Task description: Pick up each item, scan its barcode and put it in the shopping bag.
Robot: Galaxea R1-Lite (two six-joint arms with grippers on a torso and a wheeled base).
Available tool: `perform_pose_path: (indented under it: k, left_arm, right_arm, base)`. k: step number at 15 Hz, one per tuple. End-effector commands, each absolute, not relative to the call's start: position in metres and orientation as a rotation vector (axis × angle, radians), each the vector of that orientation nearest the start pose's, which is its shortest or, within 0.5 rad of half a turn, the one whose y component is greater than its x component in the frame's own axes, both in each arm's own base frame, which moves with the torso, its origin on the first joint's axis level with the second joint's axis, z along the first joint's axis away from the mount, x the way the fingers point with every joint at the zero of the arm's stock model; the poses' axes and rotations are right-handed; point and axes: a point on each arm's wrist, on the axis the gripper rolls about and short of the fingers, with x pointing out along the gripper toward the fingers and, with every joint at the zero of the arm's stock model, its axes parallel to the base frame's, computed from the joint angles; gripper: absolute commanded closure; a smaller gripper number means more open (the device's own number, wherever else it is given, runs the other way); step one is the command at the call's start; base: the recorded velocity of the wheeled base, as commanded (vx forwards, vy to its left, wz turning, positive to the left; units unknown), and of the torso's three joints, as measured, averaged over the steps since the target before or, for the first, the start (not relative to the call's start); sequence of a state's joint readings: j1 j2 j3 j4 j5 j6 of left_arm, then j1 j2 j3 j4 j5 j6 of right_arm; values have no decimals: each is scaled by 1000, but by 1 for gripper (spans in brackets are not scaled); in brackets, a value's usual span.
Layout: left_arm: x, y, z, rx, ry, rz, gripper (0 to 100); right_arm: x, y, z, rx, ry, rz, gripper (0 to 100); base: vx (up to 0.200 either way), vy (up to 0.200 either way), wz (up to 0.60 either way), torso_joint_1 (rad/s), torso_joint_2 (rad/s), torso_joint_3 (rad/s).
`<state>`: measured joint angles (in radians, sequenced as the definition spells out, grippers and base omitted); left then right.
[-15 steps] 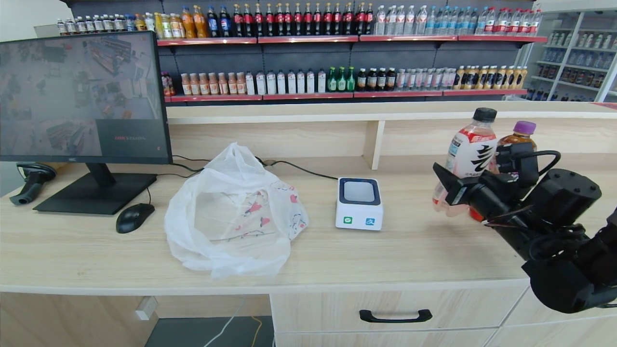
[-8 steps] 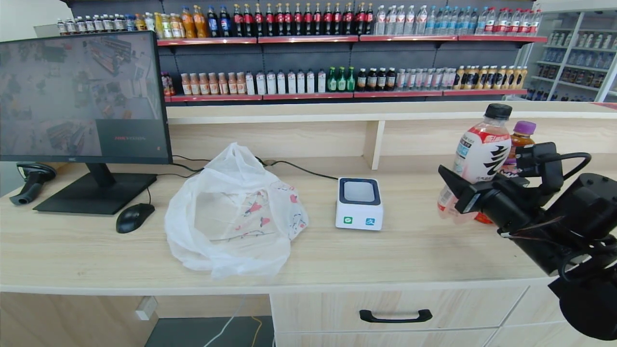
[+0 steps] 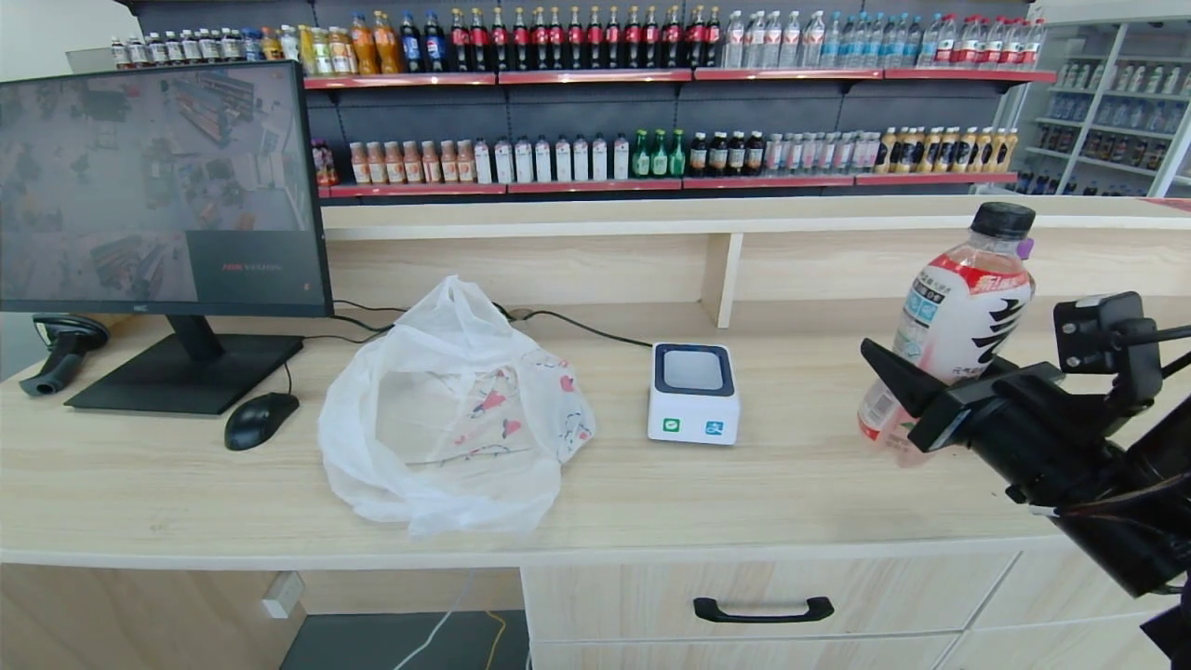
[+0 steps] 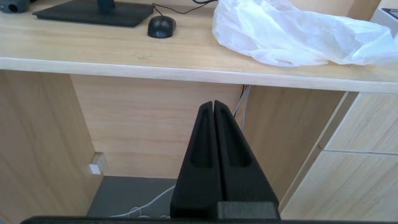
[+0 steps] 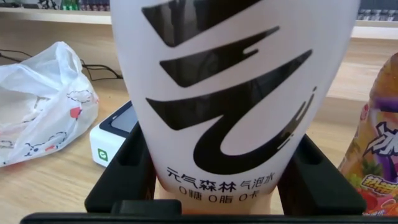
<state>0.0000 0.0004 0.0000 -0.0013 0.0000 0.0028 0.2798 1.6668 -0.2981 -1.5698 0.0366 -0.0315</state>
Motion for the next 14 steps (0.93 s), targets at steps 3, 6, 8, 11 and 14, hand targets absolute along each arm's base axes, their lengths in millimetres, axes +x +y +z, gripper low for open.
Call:
perform_pose_path:
  k: [3, 6, 8, 11, 14]
  left_arm:
    - [-23, 0, 76, 3, -2, 0, 100]
    - [-23, 0, 76, 3, -2, 0, 100]
    - [-23, 0, 76, 3, -2, 0, 100]
    - [-23, 0, 76, 3, -2, 0, 100]
    - [-23, 0, 76, 3, -2, 0, 100]
  right_arm:
    - [204, 64, 167, -5, -218, 329, 100]
    - [186, 60, 165, -4, -212, 339, 100]
    - [172, 58, 162, -1, -198, 357, 100]
    - [157, 69, 157, 58, -166, 452, 100]
    - [142, 98, 155, 182, -114, 663, 100]
  base:
    - [0, 0, 0, 0, 0, 0]
    - [0, 0, 0, 0, 0, 0]
    - [0, 0, 0, 0, 0, 0]
    - [0, 0, 0, 0, 0, 0]
    - [0, 0, 0, 0, 0, 0]
